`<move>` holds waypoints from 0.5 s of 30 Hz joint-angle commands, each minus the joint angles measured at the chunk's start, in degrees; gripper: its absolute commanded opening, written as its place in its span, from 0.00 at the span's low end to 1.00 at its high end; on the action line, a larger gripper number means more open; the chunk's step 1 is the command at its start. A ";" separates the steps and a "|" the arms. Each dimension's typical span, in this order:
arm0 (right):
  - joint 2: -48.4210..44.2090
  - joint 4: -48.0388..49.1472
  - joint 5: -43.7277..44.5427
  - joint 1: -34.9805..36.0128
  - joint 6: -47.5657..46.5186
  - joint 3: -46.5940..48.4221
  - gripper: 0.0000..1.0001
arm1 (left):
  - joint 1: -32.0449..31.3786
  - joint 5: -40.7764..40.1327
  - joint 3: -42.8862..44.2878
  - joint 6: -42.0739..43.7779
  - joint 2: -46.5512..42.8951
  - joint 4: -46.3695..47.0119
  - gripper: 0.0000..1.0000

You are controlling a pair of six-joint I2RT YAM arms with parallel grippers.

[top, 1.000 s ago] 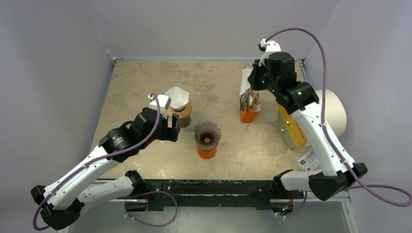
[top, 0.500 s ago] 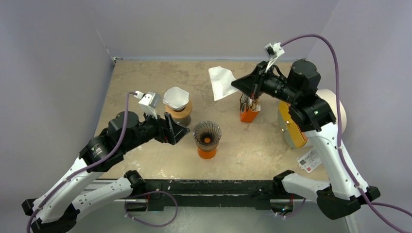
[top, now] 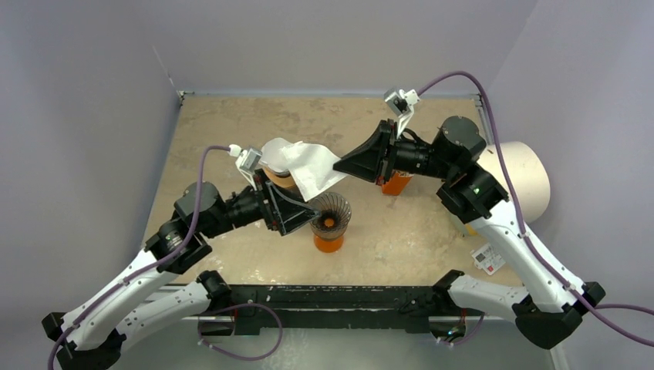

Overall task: Place the coffee filter in the dripper
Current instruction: Pick up the coffee filter from the coffee filter holder.

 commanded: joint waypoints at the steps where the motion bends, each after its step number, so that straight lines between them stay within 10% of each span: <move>1: -2.15 10.53 -2.47 1.41 4.21 -2.03 0.00 | 0.35 4.61 -2.02 -3.98 -0.04 10.88 0.86; 15: -4.53 21.91 -3.43 3.12 9.84 -9.20 0.00 | 0.35 7.04 -8.20 -9.09 -0.54 31.92 0.78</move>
